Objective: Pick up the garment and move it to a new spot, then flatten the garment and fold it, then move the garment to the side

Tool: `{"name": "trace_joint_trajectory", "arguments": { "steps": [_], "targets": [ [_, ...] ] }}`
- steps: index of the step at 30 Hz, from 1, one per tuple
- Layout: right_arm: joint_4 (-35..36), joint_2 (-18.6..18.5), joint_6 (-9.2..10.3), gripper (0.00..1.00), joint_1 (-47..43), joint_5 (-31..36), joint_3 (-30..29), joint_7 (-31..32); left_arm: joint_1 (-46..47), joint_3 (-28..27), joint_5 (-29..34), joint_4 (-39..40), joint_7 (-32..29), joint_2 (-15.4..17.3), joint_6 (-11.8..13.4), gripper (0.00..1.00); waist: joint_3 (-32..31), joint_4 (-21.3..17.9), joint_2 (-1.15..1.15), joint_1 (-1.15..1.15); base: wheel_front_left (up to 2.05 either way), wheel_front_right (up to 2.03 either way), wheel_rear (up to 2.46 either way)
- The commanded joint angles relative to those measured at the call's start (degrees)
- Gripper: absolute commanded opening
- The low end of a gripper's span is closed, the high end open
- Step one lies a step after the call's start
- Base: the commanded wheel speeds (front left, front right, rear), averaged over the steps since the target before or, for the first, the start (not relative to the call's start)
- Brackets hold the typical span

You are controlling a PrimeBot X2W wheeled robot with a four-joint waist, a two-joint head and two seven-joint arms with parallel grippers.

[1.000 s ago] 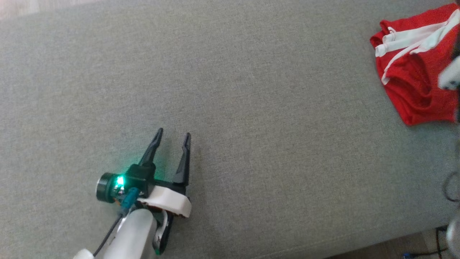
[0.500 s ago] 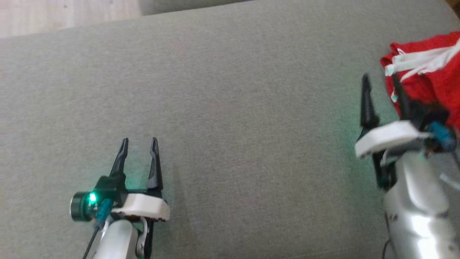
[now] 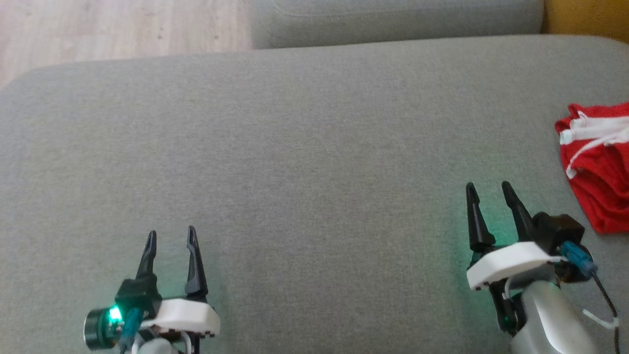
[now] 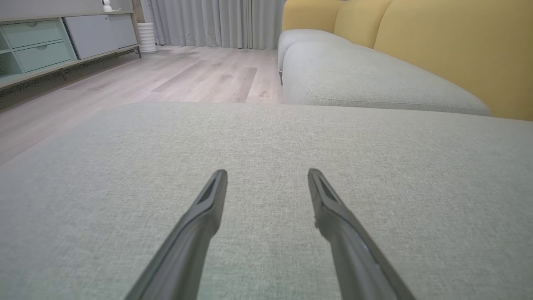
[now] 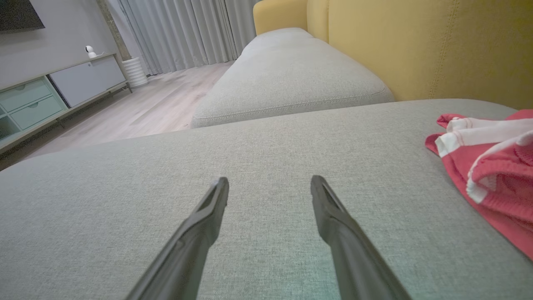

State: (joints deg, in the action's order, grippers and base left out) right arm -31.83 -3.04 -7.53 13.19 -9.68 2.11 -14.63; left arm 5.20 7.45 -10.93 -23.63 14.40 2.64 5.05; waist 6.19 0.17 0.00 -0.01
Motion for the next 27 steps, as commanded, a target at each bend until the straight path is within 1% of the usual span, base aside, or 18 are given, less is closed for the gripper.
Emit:
{"name": "trace_joint_trajectory", "arguments": {
  "steps": [1, 5, 10, 17, 21, 22, 25, 27],
  "targets": [
    [2.0, 0.1, 0.04, 1.00, 0.1, -0.2, 1.0, -0.4, 0.5, -2.0, -0.1, 2.0, 0.6, 0.2, 0.2, 1.00, -1.2, 1.2, 0.00, 0.01, 0.00, 0.00, 0.00],
    [2.1, 0.2, 0.04, 1.00, -1.3, -0.3, 0.8, -0.4, -0.8, -2.3, 0.3, 2.2, 0.6, 0.2, -0.2, 1.00, -2.5, 2.2, 0.00, 0.01, 0.00, 0.00, 0.00],
    [2.2, 0.2, 0.04, 1.00, -2.9, -1.2, 1.4, -0.4, -2.1, -2.6, -0.3, 2.7, 0.6, 0.2, -1.3, 1.00, -4.0, 2.9, 0.00, 0.01, 0.00, 0.00, 0.00],
    [1.8, 0.2, 0.04, 1.00, -4.4, -2.5, 1.9, -0.4, -3.7, -3.3, -1.6, 3.3, 0.6, 0.2, -2.6, 1.00, -5.5, 2.8, 0.00, 0.01, 0.00, 0.00, 0.00],
    [1.8, 0.2, 0.04, 1.00, -4.5, -2.6, 2.1, -0.4, -4.1, -3.2, -2.9, 3.0, 0.6, 0.2, -3.9, 1.00, -5.9, 2.7, 0.00, 0.01, 0.00, 0.00, 0.00],
    [0.2, 0.2, 0.00, 0.00, -5.8, -2.4, 0.7, 0.0, -5.6, -1.4, -3.0, 1.5, 0.0, 0.0, -3.9, 0.00, -5.9, 2.7, 0.00, 0.01, 0.00, 0.00, 0.00],
    [-2.2, 0.3, 0.00, 0.00, -6.4, -2.5, 0.8, 0.1, -6.0, -1.4, -3.1, -1.0, -0.3, 0.0, -3.9, 0.00, -6.0, 2.7, 0.00, 0.01, 0.00, 0.00, 0.00],
    [-2.1, 0.3, 0.00, 0.00, -6.2, -3.7, 0.5, 0.5, -5.7, -1.8, -4.2, -1.0, -0.7, 0.0, -4.1, 0.00, -6.0, 2.7, 0.00, 0.01, 0.00, 0.00, 0.00]
  ]
}}
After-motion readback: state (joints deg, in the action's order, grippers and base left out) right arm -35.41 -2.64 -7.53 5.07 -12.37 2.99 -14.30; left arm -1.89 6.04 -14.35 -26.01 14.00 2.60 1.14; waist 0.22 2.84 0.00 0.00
